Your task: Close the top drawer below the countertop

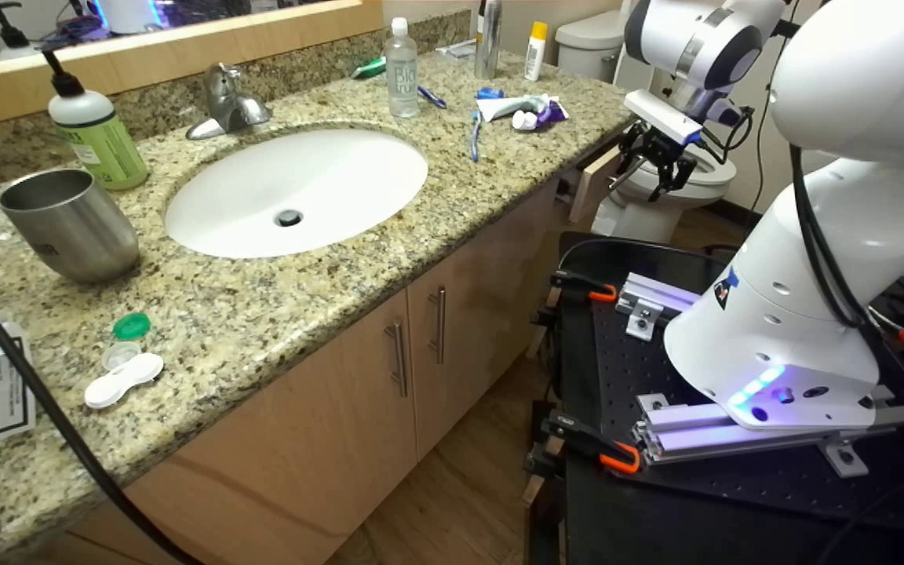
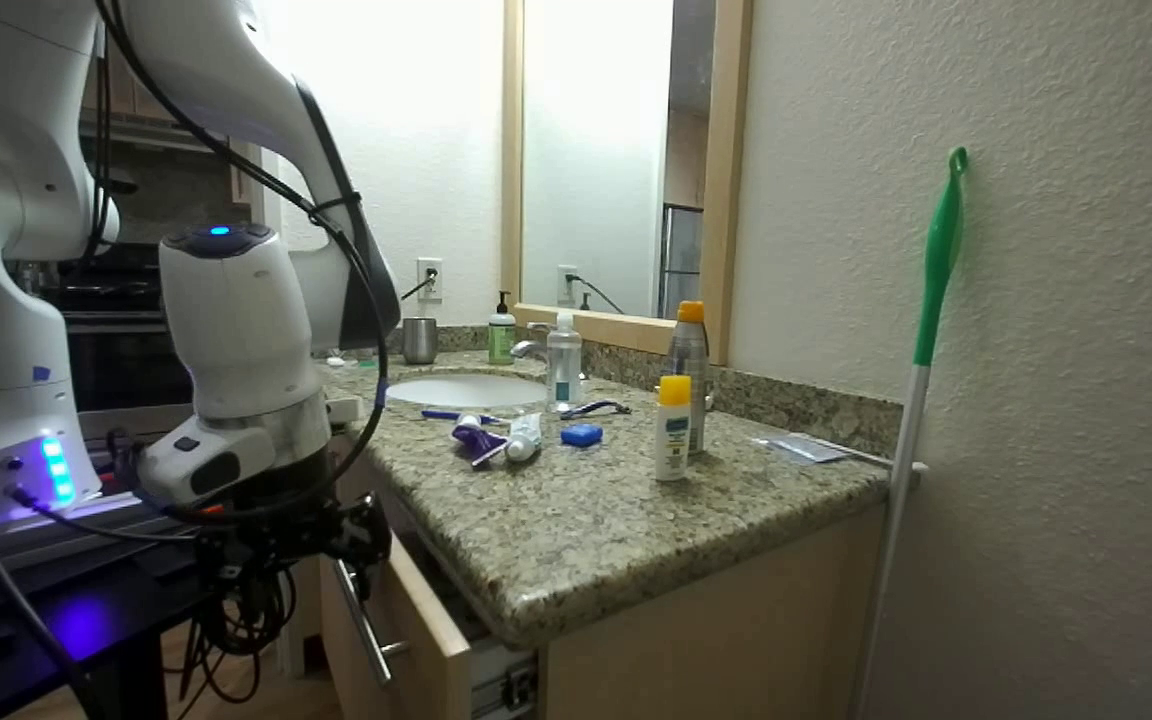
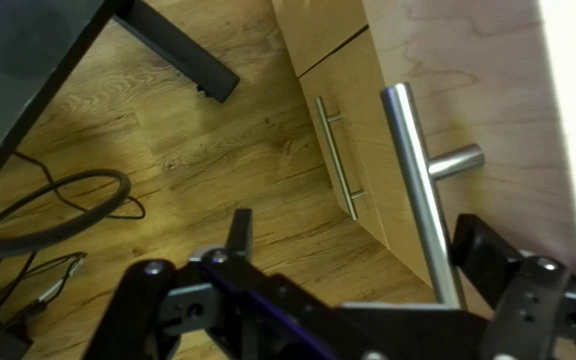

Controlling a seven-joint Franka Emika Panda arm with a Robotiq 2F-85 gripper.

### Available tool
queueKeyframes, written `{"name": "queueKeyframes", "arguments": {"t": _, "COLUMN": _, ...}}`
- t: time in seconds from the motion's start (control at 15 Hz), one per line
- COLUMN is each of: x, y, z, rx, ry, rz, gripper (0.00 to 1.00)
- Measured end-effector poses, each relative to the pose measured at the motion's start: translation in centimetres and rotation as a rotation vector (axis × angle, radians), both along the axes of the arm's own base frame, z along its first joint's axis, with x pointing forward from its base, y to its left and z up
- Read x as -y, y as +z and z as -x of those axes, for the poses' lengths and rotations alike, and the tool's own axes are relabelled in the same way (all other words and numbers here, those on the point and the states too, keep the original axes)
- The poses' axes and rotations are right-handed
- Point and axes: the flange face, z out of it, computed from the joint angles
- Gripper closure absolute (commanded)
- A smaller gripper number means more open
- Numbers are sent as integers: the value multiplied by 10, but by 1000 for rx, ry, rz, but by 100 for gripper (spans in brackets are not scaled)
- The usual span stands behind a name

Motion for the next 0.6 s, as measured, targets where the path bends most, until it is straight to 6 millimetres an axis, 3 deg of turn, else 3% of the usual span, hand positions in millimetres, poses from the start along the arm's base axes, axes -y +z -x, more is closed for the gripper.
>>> {"name": "queueKeyframes", "arguments": {"t": 0.27, "x": -5, "y": 9, "z": 20, "rx": -58, "ry": 145, "rz": -36, "gripper": 0}}
{"name": "queueKeyframes", "arguments": {"t": 0.6, "x": -8, "y": 10, "z": 22, "rx": 60, "ry": 88, "rz": 70, "gripper": 0}}
